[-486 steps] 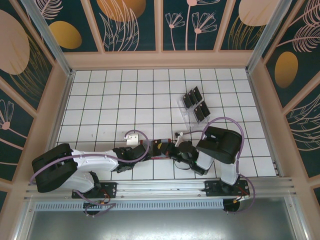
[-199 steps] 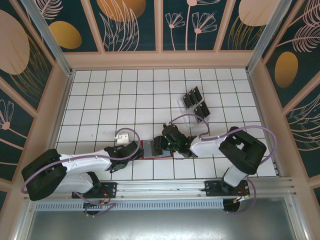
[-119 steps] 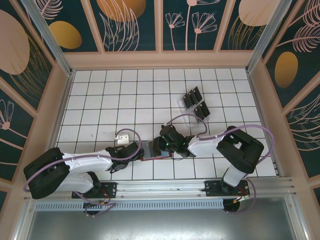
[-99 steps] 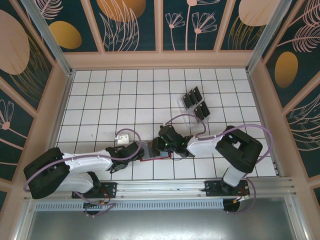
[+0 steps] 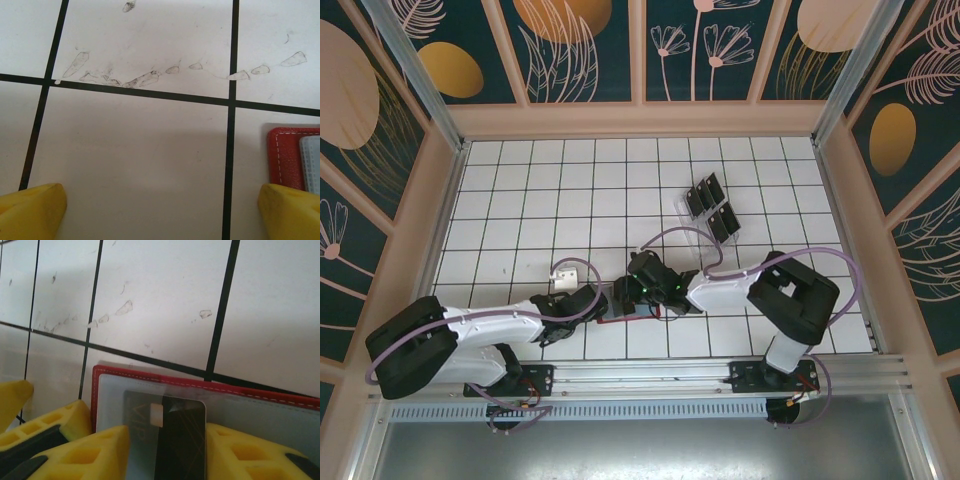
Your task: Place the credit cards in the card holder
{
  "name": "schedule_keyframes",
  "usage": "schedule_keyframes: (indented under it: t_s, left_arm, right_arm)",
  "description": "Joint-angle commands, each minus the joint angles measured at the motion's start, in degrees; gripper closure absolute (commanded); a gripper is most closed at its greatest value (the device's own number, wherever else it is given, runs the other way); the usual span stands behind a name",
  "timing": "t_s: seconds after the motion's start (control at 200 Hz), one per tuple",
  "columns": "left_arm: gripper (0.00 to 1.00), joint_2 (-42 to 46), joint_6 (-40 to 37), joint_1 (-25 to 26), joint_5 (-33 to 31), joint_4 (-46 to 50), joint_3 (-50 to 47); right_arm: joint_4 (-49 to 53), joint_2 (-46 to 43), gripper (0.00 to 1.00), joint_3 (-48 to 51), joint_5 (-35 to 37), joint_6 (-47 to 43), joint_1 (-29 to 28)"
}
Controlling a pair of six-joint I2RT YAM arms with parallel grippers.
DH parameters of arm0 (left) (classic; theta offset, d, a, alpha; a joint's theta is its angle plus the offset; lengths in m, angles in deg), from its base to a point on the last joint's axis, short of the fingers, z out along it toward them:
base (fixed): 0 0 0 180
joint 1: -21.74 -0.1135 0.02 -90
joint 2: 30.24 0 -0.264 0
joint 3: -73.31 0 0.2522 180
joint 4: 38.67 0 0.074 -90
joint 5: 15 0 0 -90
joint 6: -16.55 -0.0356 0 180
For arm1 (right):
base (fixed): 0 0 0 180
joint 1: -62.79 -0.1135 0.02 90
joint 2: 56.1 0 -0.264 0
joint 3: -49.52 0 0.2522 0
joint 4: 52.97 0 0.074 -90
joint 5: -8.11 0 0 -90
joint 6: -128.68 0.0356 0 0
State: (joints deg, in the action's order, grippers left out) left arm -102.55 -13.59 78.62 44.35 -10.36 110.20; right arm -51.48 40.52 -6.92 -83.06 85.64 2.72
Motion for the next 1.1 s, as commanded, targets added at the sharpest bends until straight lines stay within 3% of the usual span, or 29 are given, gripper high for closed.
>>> schedule_keyframes:
  t_s: [0.0, 0.45, 0.801, 1.096]
  left_arm:
    - [0.02, 1.23, -0.34, -0.37, 1.66, -1.07, -0.6]
    - [0.01, 2.39, -1.23, -0.36, 1.29, 1.6, 0.57]
    - [0.01, 0.36, -2.96, -0.33, 3.62, -1.03, 1.22]
    - [0.01, -1.74, -3.69, -0.32, 4.49, -2.84, 1.48]
  right_arm:
    - [5.06, -3.41, 0.56, 0.42, 1.74, -1.15, -0.32]
    - [3.55, -7.23, 0.56, 9.84, 4.12, 1.48, 2.62]
    - [5.94, -13.42, 0.6, 7.92, 4.33, -0.17, 2.46]
    - [4.66, -11.6, 0.68, 7.31, 3.03, 0.13, 1.87]
